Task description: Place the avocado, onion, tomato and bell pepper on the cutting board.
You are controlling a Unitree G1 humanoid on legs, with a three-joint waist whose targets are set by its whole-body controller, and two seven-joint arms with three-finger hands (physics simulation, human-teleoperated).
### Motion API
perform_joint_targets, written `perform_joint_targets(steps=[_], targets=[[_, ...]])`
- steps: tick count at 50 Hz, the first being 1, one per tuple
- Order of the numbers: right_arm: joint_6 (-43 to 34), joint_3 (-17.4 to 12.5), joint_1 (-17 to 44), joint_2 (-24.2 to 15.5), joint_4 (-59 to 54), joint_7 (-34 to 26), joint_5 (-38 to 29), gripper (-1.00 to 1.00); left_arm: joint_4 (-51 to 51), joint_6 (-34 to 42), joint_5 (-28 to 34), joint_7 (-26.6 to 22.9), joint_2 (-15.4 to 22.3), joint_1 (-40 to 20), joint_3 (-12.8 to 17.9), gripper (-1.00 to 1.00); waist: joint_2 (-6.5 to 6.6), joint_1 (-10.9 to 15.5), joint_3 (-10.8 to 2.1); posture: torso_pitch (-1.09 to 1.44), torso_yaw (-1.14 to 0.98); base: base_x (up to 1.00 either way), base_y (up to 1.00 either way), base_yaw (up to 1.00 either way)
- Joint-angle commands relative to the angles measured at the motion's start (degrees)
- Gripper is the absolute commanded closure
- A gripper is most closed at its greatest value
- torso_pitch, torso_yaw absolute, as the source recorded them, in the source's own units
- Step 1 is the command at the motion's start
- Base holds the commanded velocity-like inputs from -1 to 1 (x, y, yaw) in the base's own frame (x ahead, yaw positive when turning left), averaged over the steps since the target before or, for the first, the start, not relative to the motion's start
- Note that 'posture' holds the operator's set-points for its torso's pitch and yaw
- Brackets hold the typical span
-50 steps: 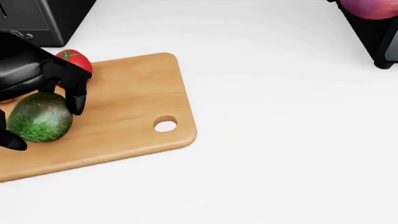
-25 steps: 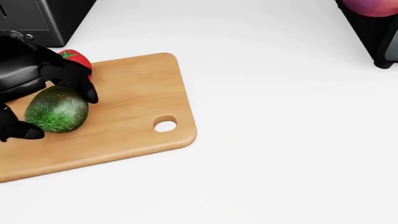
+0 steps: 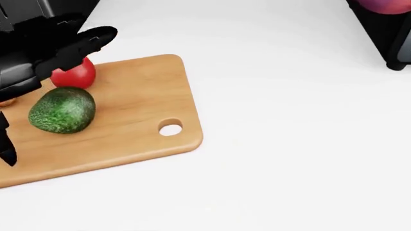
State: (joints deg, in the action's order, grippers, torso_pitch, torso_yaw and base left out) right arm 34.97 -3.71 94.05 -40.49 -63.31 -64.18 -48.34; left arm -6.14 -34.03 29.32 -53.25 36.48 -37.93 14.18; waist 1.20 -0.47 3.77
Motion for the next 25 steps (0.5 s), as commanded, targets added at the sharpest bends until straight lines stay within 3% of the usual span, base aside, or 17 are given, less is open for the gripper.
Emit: perform_joint_targets(steps=[1, 11, 25], targets=[[0.0, -0.7, 2.2, -0.5, 1.9, 1.0, 0.9, 1.00, 2.6, 1.2, -1.9, 0.6, 1.3, -2.1, 1.8, -1.00, 0.01, 0.0, -1.76, 0.00, 0.00, 0.00, 0.00, 0.00], [0.1, -0.8, 2.1, 0.1, 2.2, 1.5, 1.3, 1.00, 11.1, 8.8, -8.4, -2.5, 5.5, -3.9, 5.3, -1.00, 0.15, -0.2, -1.47, 0.00, 0.00, 0.00, 0.00, 0.00], [-4.3, -1.0, 3.2, 4.7, 2.2, 7.0, 4.3, 1.00, 11.0, 14.2, -17.0, 0.8, 17.7, -4.4, 12.0, -1.00, 1.13, -0.5, -1.07, 0.00, 0.00, 0.00, 0.00, 0.00]])
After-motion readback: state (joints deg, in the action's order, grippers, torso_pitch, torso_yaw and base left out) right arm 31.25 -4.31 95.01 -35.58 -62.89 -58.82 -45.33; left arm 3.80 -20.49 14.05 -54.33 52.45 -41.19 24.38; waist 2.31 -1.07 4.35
